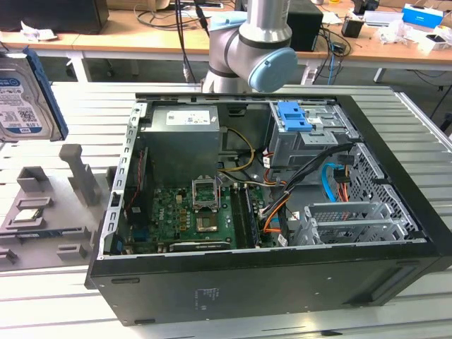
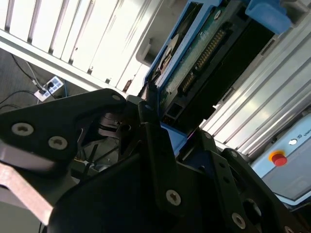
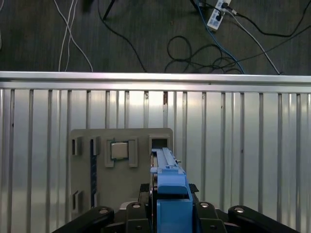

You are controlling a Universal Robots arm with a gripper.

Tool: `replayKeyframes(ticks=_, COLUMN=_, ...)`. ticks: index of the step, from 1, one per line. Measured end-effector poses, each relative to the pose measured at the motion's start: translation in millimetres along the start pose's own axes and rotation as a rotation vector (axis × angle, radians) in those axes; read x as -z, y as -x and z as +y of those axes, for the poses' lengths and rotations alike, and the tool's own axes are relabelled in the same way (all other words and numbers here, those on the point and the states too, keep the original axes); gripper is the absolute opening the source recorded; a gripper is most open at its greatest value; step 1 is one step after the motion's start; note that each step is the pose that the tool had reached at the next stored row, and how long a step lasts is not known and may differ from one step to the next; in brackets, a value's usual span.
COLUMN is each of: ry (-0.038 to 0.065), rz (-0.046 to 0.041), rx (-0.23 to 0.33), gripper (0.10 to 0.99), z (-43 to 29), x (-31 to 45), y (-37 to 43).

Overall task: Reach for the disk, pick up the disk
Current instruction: 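Pick up the disk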

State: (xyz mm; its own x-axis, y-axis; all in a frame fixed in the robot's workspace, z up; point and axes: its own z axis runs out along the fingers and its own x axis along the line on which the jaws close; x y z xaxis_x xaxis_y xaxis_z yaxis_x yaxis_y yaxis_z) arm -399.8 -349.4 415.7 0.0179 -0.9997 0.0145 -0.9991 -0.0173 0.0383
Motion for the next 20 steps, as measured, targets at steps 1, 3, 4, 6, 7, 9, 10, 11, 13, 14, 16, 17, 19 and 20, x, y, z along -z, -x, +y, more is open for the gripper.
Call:
replayKeyframes(ticks=1, ry=0.0, rz=0.0, rx=0.0, gripper=0.369, z=0.1, x=2.7, y=0.0)
replayKeyframes(ticks=3, ry=0.0, rz=-0.0001, rx=0.0, gripper=0.369, z=0.2, x=8.1, y=-0.1)
replayKeyframes(ticks=4, ry=0.0, rz=0.0, rx=0.0, gripper=0.369, z=0.3, x=9.8, y=-0.2)
replayKeyframes(ticks=6, ry=0.0, rz=-0.0001, rx=0.0, gripper=0.369, z=0.4, x=13.6, y=-0.2)
replayKeyframes(ticks=7, ry=0.0, rz=0.0, rx=0.0, gripper=0.369, z=0.5, x=15.5, y=-0.2)
replayKeyframes(ticks=9, ry=0.0, rz=-0.0001, rx=0.0, gripper=0.369, z=0.6, x=19.5, y=-0.3)
replayKeyframes(ticks=10, ry=0.0, rz=-0.0001, rx=0.0, gripper=0.369, z=0.6, x=22.7, y=-0.3)
replayKeyframes(ticks=11, ry=0.0, rz=-0.0001, rx=0.0, gripper=0.369, z=0.7, x=24.3, y=-0.4)
replayKeyframes(ticks=13, ry=0.0, rz=-0.0001, rx=0.0, gripper=0.369, z=0.8, x=29.3, y=-0.4)
replayKeyframes(ticks=14, ry=0.0, rz=0.0, rx=0.0, gripper=0.369, z=0.9, x=30.7, y=-0.5)
replayKeyframes(ticks=16, ry=0.0, rz=-0.0001, rx=0.0, gripper=0.369, z=0.9, x=33.9, y=-0.5)
replayKeyframes(ticks=17, ry=0.0, rz=-0.0001, rx=0.0, gripper=0.369, z=1.0, x=35.3, y=-0.5)
replayKeyframes(ticks=19, ry=0.0, rz=0.0, rx=0.0, gripper=0.369, z=1.0, x=38.9, y=-0.6)
replayKeyframes(ticks=20, ry=0.0, rz=0.0, rx=0.0, gripper=0.369, z=1.1, x=41.2, y=-0.6)
